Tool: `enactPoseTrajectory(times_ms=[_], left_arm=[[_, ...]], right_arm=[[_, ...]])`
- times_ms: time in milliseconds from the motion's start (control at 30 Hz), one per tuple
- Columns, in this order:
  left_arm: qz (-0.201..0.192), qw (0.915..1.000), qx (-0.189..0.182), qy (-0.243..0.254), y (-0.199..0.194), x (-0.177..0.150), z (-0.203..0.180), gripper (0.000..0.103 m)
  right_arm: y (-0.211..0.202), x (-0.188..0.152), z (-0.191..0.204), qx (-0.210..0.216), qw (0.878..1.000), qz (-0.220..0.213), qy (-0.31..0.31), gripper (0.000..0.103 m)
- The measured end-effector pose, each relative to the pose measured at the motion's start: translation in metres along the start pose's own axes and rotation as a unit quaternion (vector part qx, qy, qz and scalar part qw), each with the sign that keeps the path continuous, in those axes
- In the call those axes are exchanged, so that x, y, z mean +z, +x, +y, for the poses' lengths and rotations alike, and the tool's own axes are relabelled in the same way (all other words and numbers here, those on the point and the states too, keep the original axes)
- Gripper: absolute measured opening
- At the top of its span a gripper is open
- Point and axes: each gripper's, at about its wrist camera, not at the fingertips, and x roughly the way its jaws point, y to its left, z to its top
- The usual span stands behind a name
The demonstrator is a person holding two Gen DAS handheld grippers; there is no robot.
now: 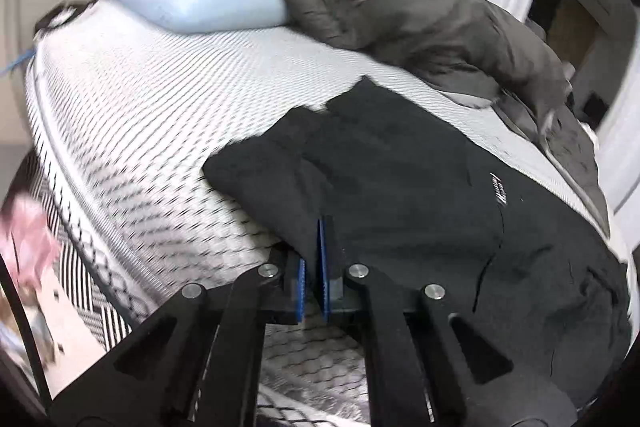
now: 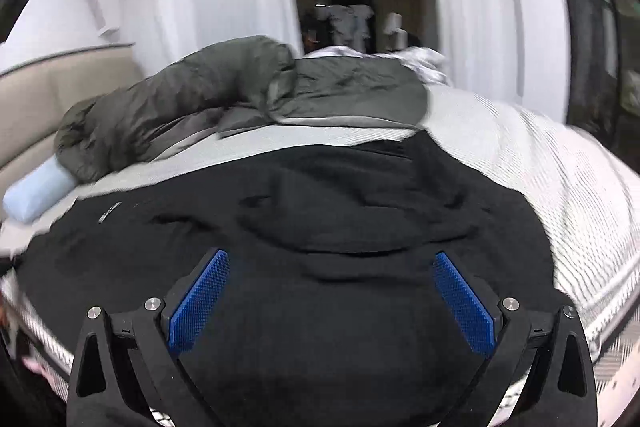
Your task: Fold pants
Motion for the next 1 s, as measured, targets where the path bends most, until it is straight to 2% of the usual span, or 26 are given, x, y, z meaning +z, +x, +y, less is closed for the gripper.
enactPoseTrajectory(times_ms=[167,267,367,567,633,667,700,733,767,833,933,1000], left_arm=[[-0.009,0.9999,0.003,-0.013,0.005,0.008,-0.003,0.003],[-0.009,0.9997,-0.006,-0.021,0.002,0.006,0.0,0.004],[-0.006,0.9991,-0.021,-0.037,0.004,0.007,0.003,0.004],[-0.016,0.9989,-0.026,-0.035,0.0,0.006,0.005,0.004],[-0.019,0.9987,-0.028,-0.037,-0.002,0.005,0.008,0.004],[-0.02,0.9988,-0.029,-0.035,-0.004,0.005,0.009,0.004],[-0.022,0.9989,-0.027,-0.03,-0.004,0.004,0.008,0.004],[-0.024,0.9991,-0.025,-0.025,-0.005,0.003,0.007,0.004],[-0.024,0.9992,-0.024,-0.022,-0.005,0.003,0.007,0.004],[-0.027,0.9993,-0.021,-0.017,-0.007,0.001,0.007,0.004],[-0.026,0.9995,-0.015,-0.013,-0.007,0.001,0.007,0.004],[-0.02,0.9996,-0.017,-0.009,-0.006,-0.002,0.008,0.004]], right_arm=[[-0.004,0.002,-0.063,-0.068,0.993,0.001,0.101,0.103],[-0.005,-0.008,-0.11,-0.075,0.981,0.024,0.176,0.103],[-0.006,-0.016,-0.136,-0.086,0.974,0.037,0.208,0.103],[0.011,-0.039,-0.176,-0.021,0.955,0.085,0.284,0.101],[0.016,-0.045,-0.185,0.018,0.945,0.093,0.313,0.084],[0.017,-0.048,-0.185,0.028,0.943,0.096,0.318,0.079],[0.019,-0.05,-0.185,0.036,0.942,0.099,0.318,0.066],[0.018,-0.049,-0.18,0.033,0.944,0.1,0.314,0.053],[0.014,-0.045,-0.174,0.023,0.949,0.092,0.3,0.048],[0.004,-0.038,-0.165,0.008,0.958,0.073,0.276,0.022],[-0.012,-0.035,-0.164,-0.005,0.963,0.044,0.264,0.017],[-0.017,-0.037,-0.168,-0.031,0.964,0.042,0.26,0.017]])
